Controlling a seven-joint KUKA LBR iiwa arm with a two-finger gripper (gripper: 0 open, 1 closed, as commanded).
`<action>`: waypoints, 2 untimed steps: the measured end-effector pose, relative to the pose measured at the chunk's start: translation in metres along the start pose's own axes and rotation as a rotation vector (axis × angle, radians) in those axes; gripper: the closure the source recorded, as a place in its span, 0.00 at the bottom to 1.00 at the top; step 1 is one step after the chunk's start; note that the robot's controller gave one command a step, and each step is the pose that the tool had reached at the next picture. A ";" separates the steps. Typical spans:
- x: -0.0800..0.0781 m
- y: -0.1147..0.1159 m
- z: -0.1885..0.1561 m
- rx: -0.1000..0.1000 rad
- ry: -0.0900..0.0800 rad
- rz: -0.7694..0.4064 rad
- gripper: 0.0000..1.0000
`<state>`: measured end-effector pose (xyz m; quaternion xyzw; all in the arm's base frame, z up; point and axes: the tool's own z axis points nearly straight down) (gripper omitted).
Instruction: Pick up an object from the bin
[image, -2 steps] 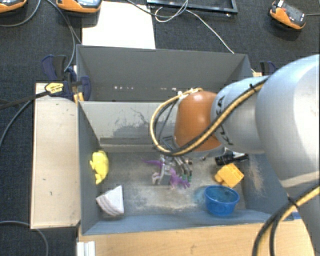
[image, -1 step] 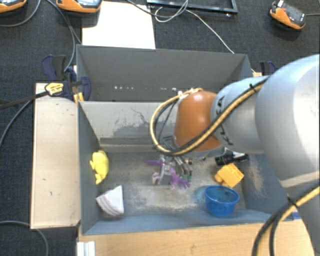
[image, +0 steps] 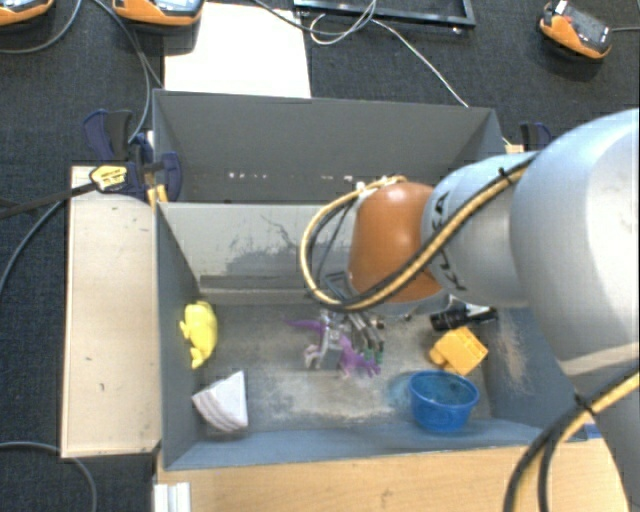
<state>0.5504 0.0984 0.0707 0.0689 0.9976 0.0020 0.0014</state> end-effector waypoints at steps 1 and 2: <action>0.000 0.000 0.000 0.000 0.000 0.000 1.00; 0.024 -0.026 0.000 0.000 -0.001 -0.332 1.00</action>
Offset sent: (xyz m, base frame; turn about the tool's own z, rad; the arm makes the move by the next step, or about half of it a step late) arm -0.0278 -0.0220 -0.0007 -0.3331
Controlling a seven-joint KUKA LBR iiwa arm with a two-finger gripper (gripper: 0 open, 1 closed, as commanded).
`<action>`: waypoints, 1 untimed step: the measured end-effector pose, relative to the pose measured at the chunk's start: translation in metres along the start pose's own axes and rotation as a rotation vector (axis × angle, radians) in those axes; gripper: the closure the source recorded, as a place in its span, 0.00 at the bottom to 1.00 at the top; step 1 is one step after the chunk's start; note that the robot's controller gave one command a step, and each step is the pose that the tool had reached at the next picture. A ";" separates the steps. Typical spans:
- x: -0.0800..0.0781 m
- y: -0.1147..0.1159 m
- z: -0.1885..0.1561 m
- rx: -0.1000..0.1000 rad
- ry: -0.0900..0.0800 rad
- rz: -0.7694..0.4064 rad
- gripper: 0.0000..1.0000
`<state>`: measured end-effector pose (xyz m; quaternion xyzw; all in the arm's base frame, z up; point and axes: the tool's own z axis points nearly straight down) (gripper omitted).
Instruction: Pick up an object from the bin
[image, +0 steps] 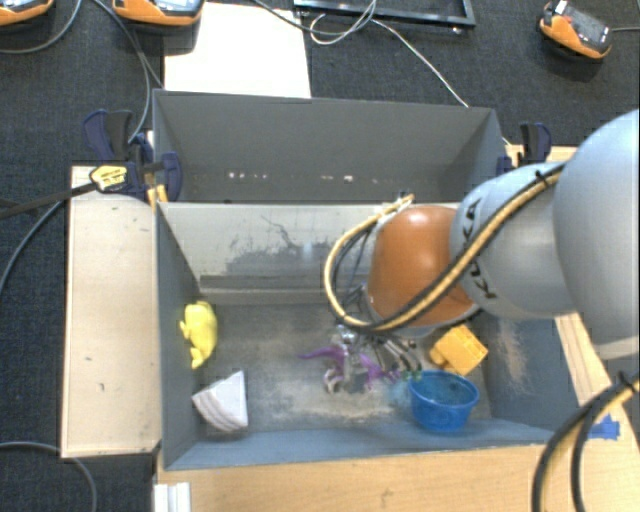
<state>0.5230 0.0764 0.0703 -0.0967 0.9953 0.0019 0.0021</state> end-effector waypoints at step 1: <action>0.000 0.000 0.000 0.000 0.000 0.003 1.00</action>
Offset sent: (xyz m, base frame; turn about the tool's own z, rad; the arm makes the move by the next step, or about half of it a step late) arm 0.0000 0.0000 0.0000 0.0000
